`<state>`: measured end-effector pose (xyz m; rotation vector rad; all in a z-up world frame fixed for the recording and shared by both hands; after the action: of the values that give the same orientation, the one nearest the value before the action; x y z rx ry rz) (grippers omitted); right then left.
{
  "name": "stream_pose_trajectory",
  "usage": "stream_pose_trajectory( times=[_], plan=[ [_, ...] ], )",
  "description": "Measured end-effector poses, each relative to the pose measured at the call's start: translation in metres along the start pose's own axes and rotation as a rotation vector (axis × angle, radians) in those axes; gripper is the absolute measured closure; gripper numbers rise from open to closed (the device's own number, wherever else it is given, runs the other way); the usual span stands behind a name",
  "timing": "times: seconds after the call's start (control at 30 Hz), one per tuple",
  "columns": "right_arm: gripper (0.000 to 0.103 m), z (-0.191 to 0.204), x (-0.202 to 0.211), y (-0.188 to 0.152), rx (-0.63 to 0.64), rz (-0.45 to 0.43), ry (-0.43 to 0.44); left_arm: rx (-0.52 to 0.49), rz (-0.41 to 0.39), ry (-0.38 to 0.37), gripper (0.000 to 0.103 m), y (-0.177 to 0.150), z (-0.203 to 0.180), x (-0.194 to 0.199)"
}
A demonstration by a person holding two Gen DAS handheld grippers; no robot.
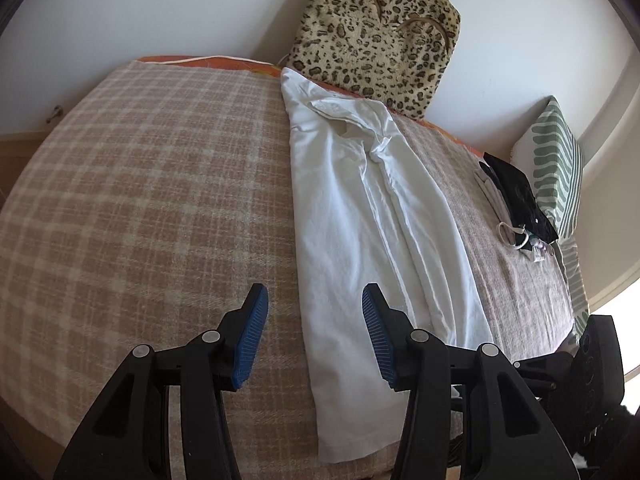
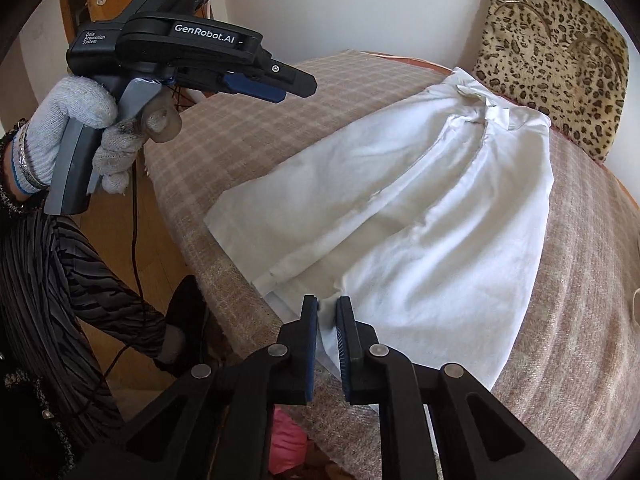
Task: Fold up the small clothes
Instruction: 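Move both tools to the hem end of the white shirt strip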
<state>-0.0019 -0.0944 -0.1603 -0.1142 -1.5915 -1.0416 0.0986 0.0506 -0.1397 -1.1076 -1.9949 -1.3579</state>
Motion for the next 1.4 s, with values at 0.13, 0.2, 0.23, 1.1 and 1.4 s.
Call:
stream_pose_trajectory(
  times=[0.13,0.2,0.23,1.1,1.4],
  plan=[
    [0.095,0.01,0.005,-0.001,-0.003,-0.001,0.07,0.013,0.079,-0.032,0.055,-0.028,0.004,-0.007],
    [0.088,0.013,0.005,-0.004,-0.018,0.016,0.107,-0.006,0.104,-0.026,0.055,-0.041,0.002,-0.011],
    [0.074,0.011,0.008,-0.005,-0.049,0.006,0.119,-0.021,0.114,-0.017,0.055,-0.047,0.001,-0.013],
    [0.063,-0.09,0.031,-0.046,-0.438,-0.055,0.004,-0.213,0.114,0.054,0.055,-0.085,-0.02,-0.011],
    [0.066,-0.095,0.033,-0.056,-0.529,-0.077,0.119,-0.024,0.143,-0.12,0.074,-0.089,-0.019,-0.006]
  ],
)
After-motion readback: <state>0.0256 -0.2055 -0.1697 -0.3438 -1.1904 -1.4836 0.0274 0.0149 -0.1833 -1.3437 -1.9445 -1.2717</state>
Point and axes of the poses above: each gripper's, at about its wrist camera, not at the fingertips, and x roughly against the way its jaws point, z to its left, y to its top, the point moved 9 cm from there along -x, roughly the way its jaws point, and after that the axes turned 3 degrees about x, right-handed, at the moved point
